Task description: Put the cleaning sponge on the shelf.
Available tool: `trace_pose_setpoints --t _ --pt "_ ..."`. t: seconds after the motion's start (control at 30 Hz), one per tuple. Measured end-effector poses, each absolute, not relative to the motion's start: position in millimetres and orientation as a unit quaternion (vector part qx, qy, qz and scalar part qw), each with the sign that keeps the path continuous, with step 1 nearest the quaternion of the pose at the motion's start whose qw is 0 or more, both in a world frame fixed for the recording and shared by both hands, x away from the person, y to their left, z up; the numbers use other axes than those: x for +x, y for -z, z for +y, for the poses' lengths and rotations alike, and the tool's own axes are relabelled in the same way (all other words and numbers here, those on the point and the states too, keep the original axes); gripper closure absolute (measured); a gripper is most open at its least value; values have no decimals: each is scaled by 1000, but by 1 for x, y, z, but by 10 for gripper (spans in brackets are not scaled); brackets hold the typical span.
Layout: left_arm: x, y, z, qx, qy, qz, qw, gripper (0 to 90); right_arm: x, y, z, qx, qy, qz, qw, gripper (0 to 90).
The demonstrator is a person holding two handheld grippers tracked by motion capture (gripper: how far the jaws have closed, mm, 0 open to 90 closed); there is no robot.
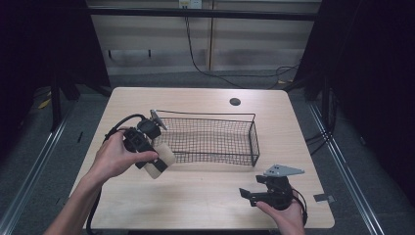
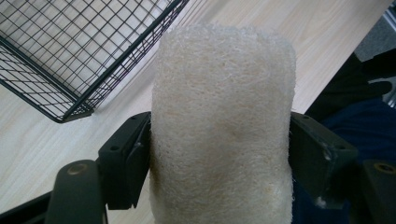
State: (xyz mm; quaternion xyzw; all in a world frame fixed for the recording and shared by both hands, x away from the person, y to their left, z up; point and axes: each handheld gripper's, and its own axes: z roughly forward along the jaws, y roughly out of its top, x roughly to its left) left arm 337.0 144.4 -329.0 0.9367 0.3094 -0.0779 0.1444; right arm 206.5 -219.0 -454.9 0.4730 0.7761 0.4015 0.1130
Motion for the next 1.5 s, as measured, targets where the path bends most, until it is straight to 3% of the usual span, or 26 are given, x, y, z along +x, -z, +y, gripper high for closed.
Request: trace_pose_setpoints --t 0.6,1.23,1.5 --pt "355 303 143 936 67 311 151 273 207 456 -218 471 -398 779 110 191" --pt "384 300 139 921 55 357 146 273 206 456 -217 470 -397 781 108 191" --pt "398 309 135 902 35 409 134 274 206 456 -218 472 -397 780 108 191"
